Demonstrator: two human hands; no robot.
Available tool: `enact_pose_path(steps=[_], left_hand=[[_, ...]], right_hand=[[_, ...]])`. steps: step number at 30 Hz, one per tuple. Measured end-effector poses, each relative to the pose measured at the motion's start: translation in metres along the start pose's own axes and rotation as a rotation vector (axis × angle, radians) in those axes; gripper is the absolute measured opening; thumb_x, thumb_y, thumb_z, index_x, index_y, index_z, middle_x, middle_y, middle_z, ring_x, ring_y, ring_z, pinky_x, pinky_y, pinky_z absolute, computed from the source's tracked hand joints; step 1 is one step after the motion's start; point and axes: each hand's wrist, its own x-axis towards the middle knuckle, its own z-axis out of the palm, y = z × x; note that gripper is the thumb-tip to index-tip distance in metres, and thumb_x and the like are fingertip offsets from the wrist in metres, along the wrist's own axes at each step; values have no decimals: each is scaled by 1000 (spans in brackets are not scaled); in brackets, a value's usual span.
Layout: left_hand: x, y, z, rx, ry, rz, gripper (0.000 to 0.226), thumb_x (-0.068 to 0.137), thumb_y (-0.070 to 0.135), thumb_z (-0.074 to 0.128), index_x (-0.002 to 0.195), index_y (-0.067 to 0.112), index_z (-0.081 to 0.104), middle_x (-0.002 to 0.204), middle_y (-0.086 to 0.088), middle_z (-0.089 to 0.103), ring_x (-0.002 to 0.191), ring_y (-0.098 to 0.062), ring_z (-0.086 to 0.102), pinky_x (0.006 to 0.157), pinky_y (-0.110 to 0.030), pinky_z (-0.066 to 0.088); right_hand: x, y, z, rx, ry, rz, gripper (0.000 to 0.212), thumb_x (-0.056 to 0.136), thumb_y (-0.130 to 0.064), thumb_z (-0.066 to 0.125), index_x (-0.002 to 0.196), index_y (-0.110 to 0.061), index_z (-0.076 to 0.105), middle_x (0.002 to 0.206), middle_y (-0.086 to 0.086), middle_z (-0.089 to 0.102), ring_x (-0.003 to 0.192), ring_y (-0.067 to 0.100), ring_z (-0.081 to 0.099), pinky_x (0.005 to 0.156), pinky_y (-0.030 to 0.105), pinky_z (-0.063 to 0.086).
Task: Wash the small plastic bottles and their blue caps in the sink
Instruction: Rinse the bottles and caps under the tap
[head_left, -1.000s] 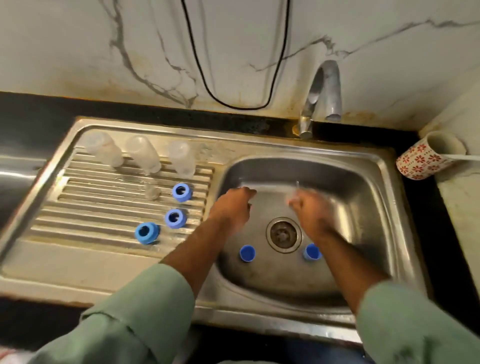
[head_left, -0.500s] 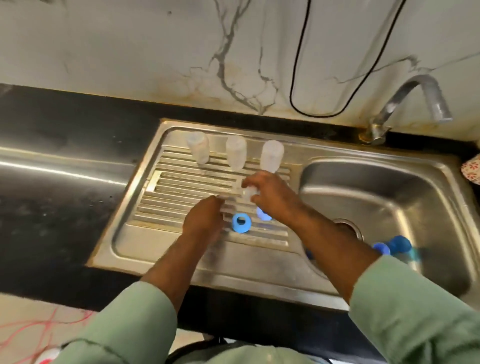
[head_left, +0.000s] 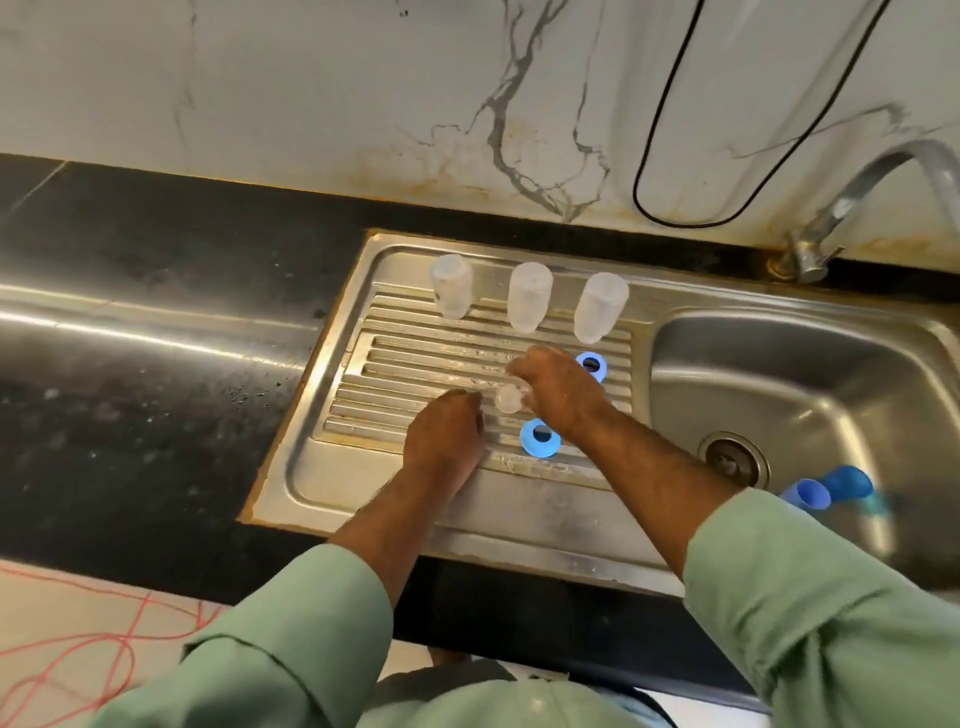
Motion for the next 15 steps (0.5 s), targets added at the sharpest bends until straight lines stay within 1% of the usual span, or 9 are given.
enact_pose_path(steps=[2, 4, 6, 7, 9, 10, 11, 13, 15], left_hand=[[-1, 17, -2, -36, 68, 45, 30, 99, 19, 45, 120, 13, 65, 117, -6, 65, 110, -29, 59, 86, -36, 45], [3, 42, 2, -77, 89, 125, 31, 99, 17, 47, 123, 13, 64, 121, -6, 64, 114, -28, 55, 91, -38, 46], [11, 74, 12, -90, 61, 209, 30, 98, 16, 47, 122, 13, 64, 121, -7, 63, 115, -29, 53, 91, -40, 46], [17, 90, 19, -84, 40, 245, 27, 98, 16, 47, 117, 12, 65, 118, -8, 63, 113, -31, 54, 88, -40, 46], [28, 127, 41, -48, -21, 305, 22, 96, 16, 46, 107, 11, 65, 113, -9, 63, 108, -33, 56, 81, -40, 46], [33, 143, 50, -27, -57, 326, 23, 96, 17, 45, 107, 10, 64, 113, -9, 61, 109, -33, 56, 80, -40, 46], [39, 163, 63, -7, -103, 345, 25, 97, 17, 45, 112, 10, 64, 117, -10, 60, 112, -32, 55, 82, -40, 46], [50, 200, 85, 42, -171, 369, 30, 97, 17, 47, 122, 10, 63, 124, -11, 59, 119, -31, 53, 91, -40, 46], [58, 227, 108, 84, -219, 368, 31, 97, 16, 48, 124, 10, 63, 125, -11, 59, 118, -31, 54, 94, -41, 48]], right_hand=[[-16, 18, -12, 152, 83, 94, 29, 80, 0, 64, 106, -11, 67, 106, 2, 61, 101, 21, 56, 86, 37, 48], [-40, 44, -29, 250, 143, 199, 26, 79, 1, 65, 102, -10, 71, 103, 0, 62, 98, 21, 58, 84, 27, 42], [-66, 76, -43, 222, 158, 282, 22, 78, 2, 65, 96, -7, 73, 99, 7, 66, 94, 25, 60, 81, 22, 37], [-77, 95, -47, 180, 148, 316, 19, 78, 0, 65, 93, -8, 74, 98, 10, 68, 93, 27, 61, 80, 23, 39], [-100, 140, -52, 132, 99, 427, 15, 81, -7, 65, 89, -14, 75, 96, 11, 70, 91, 29, 64, 83, 33, 49], [-108, 160, -53, 131, 66, 480, 15, 81, -10, 64, 89, -18, 74, 97, 10, 71, 92, 30, 65, 84, 38, 52], [-116, 185, -54, 124, 29, 539, 16, 82, -11, 63, 89, -21, 74, 98, 8, 71, 93, 30, 66, 84, 41, 53], [-125, 228, -52, 101, -49, 626, 17, 84, -12, 62, 90, -24, 72, 99, 6, 70, 92, 28, 65, 83, 41, 55], [-130, 259, -45, 98, -113, 659, 16, 82, -14, 64, 89, -26, 71, 99, 6, 71, 90, 26, 66, 81, 38, 56]])
